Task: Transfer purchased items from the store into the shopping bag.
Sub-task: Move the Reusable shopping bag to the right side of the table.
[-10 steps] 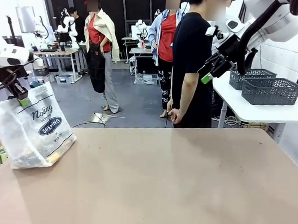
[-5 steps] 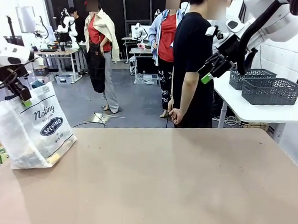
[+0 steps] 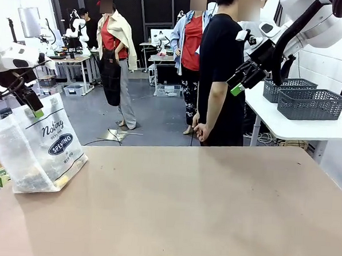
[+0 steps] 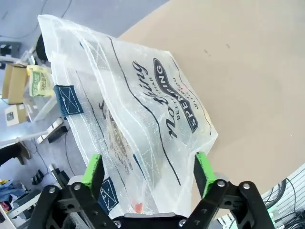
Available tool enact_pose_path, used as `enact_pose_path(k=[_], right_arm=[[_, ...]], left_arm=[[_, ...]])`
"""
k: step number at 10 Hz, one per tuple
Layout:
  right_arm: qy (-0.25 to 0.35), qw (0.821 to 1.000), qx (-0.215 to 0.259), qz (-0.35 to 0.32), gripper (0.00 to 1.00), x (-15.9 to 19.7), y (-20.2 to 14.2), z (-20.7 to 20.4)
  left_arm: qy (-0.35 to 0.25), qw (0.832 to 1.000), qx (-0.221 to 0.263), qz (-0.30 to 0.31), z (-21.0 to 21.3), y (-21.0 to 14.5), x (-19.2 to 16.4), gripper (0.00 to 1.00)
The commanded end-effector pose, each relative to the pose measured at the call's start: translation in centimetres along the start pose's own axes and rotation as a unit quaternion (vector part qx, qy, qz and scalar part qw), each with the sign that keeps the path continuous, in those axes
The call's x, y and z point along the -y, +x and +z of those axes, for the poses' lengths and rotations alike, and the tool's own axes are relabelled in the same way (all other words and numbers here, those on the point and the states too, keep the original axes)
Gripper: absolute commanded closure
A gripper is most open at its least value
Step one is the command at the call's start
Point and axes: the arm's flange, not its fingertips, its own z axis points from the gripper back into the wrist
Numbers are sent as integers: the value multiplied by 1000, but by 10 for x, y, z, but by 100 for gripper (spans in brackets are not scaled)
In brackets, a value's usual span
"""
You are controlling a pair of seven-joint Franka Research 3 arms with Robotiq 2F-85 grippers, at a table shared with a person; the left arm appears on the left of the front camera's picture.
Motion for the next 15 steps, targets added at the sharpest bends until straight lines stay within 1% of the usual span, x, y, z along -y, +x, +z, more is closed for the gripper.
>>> enact_pose_path(k=[1, 4, 7, 8, 9, 15], right_arm=[[-1, 1000, -3, 0, 0, -1, 0, 0], [-1, 1000, -3, 0, 0, -1, 0, 0], [-1, 1000, -3, 0, 0, -1, 0, 0], [-1, 1000, -3, 0, 0, -1, 0, 0], [-1, 1000, -3, 0, 0, -1, 0, 0], [-1, 1000, -3, 0, 0, -1, 0, 0]], left_arm=[[-7, 1000, -4, -3, 5, 1, 2, 0], [-13, 1000, -8, -5, 5, 0, 3, 0], [-26, 999, -23, -10, 1, 4, 6, 0], [-12, 999, -40, 9, -1, 8, 8, 0], [-16, 1000, -19, -6, -3, 0, 8, 0], [-16, 1000, -19, -6, -3, 0, 8, 0]])
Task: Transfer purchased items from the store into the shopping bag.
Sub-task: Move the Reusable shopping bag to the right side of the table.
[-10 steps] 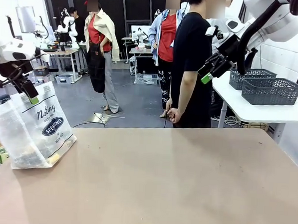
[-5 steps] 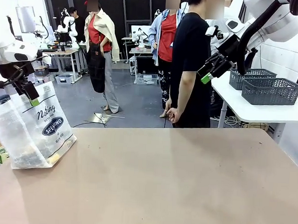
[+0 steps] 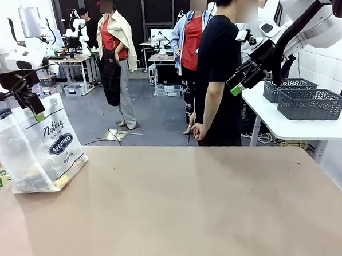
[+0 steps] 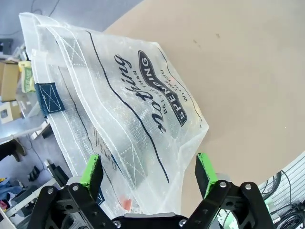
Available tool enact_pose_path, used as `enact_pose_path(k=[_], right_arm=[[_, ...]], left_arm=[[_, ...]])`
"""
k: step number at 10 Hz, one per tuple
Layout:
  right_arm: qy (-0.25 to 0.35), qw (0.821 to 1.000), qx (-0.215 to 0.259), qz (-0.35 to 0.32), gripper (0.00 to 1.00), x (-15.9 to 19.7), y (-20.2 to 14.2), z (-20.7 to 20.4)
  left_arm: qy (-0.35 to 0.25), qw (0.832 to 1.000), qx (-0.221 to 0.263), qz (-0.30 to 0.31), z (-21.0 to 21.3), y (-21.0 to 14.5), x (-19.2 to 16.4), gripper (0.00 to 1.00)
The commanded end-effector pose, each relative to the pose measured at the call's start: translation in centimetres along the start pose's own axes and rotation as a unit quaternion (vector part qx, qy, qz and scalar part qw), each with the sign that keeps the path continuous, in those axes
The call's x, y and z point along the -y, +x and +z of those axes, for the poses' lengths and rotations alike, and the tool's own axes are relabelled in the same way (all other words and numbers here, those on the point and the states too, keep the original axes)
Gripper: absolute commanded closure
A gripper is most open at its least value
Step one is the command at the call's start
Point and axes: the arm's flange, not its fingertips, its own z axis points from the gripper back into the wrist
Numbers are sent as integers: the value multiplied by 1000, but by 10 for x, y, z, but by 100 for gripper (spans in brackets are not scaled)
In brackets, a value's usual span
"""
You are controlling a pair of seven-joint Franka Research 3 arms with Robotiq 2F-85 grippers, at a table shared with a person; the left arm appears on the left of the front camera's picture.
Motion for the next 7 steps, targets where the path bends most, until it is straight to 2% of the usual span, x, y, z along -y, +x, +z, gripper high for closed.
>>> enact_pose_path(k=[1, 5, 6, 7], right_arm=[[-1, 1000, -3, 0, 0, -1, 0, 0], [-1, 1000, -3, 0, 0, -1, 0, 0], [-1, 1000, -3, 0, 0, -1, 0, 0], [-1, 1000, -3, 0, 0, -1, 0, 0]], left_arm=[[2, 1000, 5, -2, 1, -2, -1, 0], [0, 1000, 0, 0, 0, 0, 0, 0], [-14, 999, 10, -38, 14, 2, 4, 0], [-54, 995, 28, -75, 27, 5, 9, 0]])
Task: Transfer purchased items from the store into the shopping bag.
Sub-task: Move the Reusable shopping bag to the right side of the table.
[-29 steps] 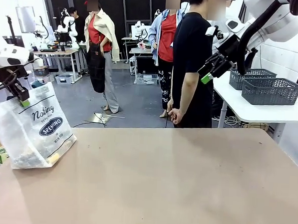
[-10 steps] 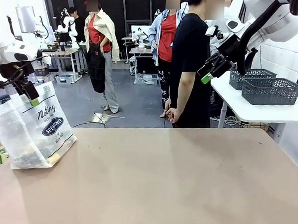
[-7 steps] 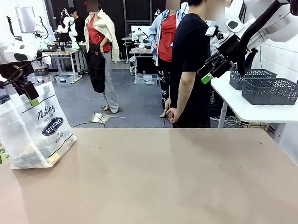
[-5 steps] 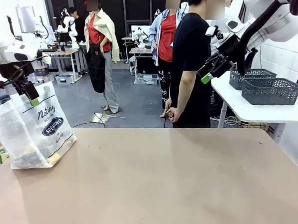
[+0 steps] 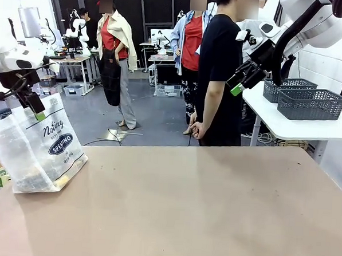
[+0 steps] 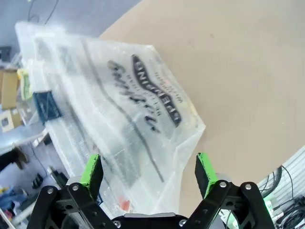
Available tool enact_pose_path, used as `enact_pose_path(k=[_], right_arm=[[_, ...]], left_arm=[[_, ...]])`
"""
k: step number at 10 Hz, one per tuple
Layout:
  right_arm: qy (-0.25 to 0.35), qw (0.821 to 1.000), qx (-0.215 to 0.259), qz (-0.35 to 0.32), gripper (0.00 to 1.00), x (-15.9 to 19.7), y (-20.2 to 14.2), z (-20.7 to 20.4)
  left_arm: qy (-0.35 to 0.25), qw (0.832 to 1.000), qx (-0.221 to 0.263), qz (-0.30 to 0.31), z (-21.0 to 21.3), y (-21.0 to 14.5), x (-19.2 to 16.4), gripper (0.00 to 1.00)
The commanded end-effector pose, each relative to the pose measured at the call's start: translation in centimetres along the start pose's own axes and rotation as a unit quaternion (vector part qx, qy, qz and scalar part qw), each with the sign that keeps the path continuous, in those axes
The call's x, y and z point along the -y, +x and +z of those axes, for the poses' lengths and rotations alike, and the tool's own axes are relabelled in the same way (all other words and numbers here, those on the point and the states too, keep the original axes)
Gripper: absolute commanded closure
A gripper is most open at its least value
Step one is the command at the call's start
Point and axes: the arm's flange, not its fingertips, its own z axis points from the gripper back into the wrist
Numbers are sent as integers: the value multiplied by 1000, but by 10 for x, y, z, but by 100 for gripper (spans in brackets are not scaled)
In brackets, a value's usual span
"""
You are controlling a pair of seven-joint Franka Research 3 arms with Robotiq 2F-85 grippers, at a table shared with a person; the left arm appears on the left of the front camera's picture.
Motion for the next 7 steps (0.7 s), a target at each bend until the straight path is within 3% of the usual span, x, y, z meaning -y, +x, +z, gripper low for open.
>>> enact_pose_path(k=[1, 2, 5, 7], right_arm=[[-1, 1000, -3, 0, 0, -1, 0, 0], [-1, 1000, -3, 0, 0, -1, 0, 0], [-1, 1000, -3, 0, 0, -1, 0, 0], [-1, 1000, -3, 0, 0, -1, 0, 0]], left_arm=[[-96, 991, 33, -92, 24, 9, 4, 0], [-128, 982, 50, -126, 26, 18, 4, 0], [-249, 919, 141, -271, 1, 38, 8, 0], [-257, 874, 235, -339, -18, 46, 9, 0]])
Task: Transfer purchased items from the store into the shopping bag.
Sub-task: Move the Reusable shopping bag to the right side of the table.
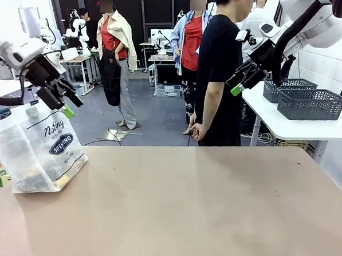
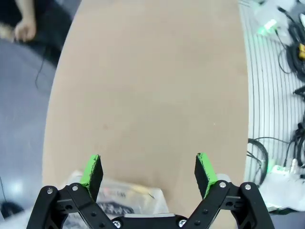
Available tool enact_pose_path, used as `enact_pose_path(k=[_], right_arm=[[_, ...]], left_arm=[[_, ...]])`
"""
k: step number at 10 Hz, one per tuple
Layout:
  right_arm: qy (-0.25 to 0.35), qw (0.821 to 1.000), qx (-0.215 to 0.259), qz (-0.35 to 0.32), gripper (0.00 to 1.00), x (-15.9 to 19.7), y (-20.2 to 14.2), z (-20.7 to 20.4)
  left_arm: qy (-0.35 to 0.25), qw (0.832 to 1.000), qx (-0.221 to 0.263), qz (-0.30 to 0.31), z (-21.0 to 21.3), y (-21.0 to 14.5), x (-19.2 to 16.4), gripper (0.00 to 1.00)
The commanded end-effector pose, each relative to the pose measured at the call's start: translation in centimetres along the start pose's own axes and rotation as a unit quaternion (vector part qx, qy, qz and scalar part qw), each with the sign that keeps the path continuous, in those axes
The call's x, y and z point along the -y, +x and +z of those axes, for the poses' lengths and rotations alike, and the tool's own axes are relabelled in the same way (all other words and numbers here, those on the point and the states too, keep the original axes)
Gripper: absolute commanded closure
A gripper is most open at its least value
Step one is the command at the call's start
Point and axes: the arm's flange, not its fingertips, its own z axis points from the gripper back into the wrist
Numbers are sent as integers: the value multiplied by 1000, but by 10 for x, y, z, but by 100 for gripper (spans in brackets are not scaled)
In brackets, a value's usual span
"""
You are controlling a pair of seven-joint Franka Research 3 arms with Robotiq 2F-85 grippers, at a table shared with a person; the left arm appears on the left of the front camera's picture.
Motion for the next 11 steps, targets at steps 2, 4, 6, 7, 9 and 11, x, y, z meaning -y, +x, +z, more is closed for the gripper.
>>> enact_pose_path(k=[2, 4, 6, 7, 9, 11], right_arm=[[-1, 1000, -3, 0, 0, -1, 0, 0], [-1, 1000, -3, 0, 0, -1, 0, 0], [-1, 1000, -3, 0, 0, -1, 0, 0], [-1, 1000, -3, 0, 0, -1, 0, 0], [-1, 1000, -3, 0, 0, -1, 0, 0], [-1, 1000, -3, 0, 0, -1, 0, 0]], left_arm=[[-6, 995, 76, -61, -6, -7, -14, 0], [-33, 991, 115, -64, -12, 1, -12, 0], [-13, 992, 118, -38, -15, 11, -18, 0], [-4, 993, 122, -7, -13, 14, -19, 0], [-23, 992, 110, -56, -19, 7, -8, 0], [-23, 992, 110, -56, -19, 7, -8, 0]])
